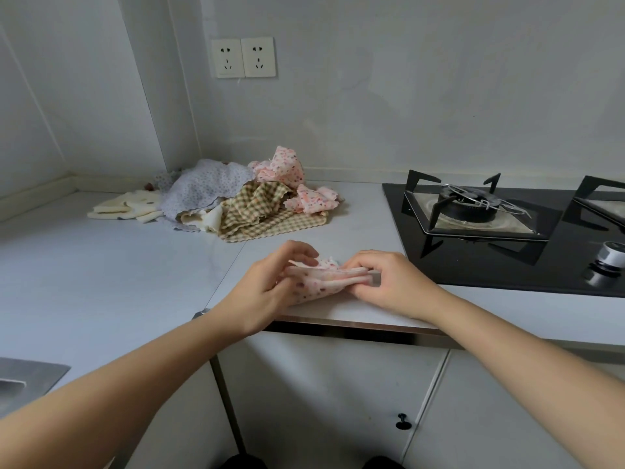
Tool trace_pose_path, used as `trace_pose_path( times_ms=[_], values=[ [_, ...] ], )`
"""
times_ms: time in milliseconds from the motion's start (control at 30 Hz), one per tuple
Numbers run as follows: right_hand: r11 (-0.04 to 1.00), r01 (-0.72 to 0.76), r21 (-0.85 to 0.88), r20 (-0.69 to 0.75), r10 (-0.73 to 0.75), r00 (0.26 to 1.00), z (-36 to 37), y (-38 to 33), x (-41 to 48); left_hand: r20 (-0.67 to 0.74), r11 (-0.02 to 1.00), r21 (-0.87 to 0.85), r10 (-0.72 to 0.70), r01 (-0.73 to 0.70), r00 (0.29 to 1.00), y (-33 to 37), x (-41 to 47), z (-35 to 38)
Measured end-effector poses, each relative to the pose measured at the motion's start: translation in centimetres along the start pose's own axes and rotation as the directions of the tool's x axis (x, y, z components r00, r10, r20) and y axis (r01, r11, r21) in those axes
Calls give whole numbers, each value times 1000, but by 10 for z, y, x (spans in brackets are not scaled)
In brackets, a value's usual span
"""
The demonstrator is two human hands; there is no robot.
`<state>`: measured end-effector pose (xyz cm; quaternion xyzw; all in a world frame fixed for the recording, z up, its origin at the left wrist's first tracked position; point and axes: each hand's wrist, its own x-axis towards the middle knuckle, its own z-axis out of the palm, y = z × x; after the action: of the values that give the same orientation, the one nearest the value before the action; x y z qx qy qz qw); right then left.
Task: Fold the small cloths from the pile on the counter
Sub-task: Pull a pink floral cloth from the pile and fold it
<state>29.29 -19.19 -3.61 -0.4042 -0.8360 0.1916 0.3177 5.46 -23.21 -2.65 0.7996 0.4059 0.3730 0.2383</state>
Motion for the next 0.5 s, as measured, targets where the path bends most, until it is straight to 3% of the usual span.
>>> trace_pose_path(
  times_ms=[100,233,367,500],
  values=[
    [997,-45,67,1,45,999,-3,-6,5,12,982,135,131,-131,991,3,0,-10],
    [996,-41,82,-20,43,999,-6,-12,15,-16,950,266,172,-162,985,4,1,-21],
    [996,-35,76,-25,38,999,-8,-18,25,37,863,421,292,-280,956,7,2,-30],
    [996,-40,76,-47,43,998,-10,-24,31,47,791,549,292,-269,955,8,6,-40]
  ],
)
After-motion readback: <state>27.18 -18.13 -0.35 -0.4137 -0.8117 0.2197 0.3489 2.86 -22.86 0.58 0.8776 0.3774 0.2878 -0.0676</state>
